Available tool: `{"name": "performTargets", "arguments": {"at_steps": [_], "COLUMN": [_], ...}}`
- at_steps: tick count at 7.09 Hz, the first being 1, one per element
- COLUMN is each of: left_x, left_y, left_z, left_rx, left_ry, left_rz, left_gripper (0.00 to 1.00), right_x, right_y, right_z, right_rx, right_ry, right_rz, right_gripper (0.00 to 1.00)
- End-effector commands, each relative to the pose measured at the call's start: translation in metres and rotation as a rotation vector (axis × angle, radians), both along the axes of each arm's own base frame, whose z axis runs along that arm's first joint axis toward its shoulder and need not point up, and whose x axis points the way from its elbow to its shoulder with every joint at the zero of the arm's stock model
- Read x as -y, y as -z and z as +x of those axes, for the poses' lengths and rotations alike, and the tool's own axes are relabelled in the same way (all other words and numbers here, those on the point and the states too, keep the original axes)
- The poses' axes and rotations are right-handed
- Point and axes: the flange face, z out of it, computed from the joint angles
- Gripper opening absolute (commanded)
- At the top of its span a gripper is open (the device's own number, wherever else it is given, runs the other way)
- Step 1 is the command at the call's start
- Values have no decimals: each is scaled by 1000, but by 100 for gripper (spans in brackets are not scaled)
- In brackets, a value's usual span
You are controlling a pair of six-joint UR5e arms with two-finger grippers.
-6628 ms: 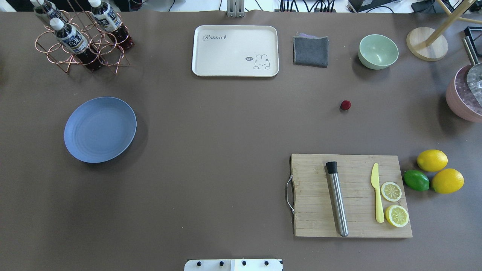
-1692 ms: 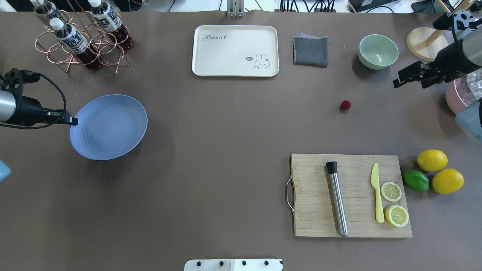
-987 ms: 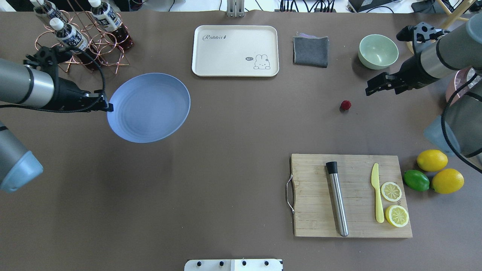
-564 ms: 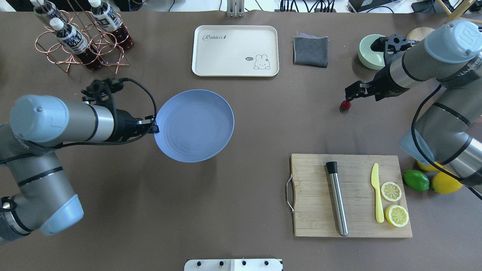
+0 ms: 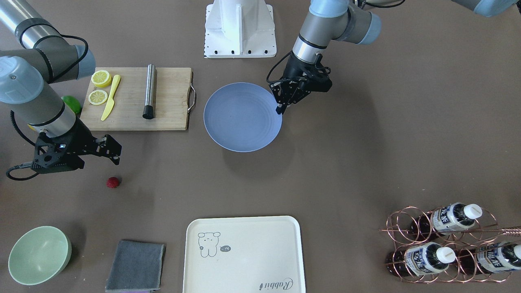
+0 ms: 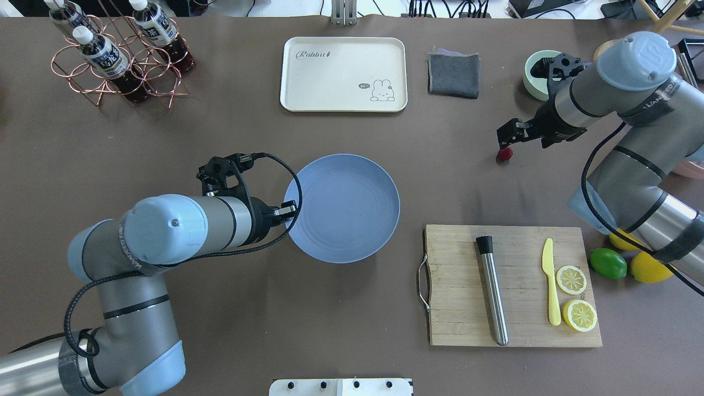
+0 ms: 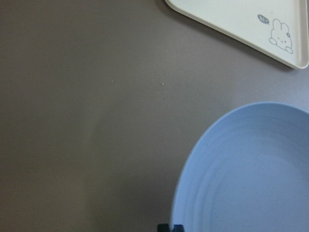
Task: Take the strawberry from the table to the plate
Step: 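Push the blue plate inward with the left gripper while the right gripper lowers, then close the right gripper on the red strawberry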
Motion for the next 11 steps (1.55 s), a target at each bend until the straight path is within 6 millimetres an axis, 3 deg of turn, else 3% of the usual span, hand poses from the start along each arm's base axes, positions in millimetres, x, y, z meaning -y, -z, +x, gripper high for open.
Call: {"name": "performTargets", "arguments": {"at_steps": [1,5,9,11], "left_x": [-13,-26,-26,-26], "left_y": [-14,-13,-9,-6], "left_z": [28,37,37,35], "left_rx": [51,52,48,42], "left_ry": [17,8,7,6], "left_rz": [1,9,12,13], "left_gripper": [0,0,0,0], "right_x": [2,1,18,26], "right_y": [-7,-17,-23,-54], "right_z": [-5,-16,-32,-39], "right_rx": [-9,-23,-42,-11], "right_ry": [5,18,14,13], "right_rz": [-13,-29,-32,5], "right_gripper": [100,100,100,100]}}
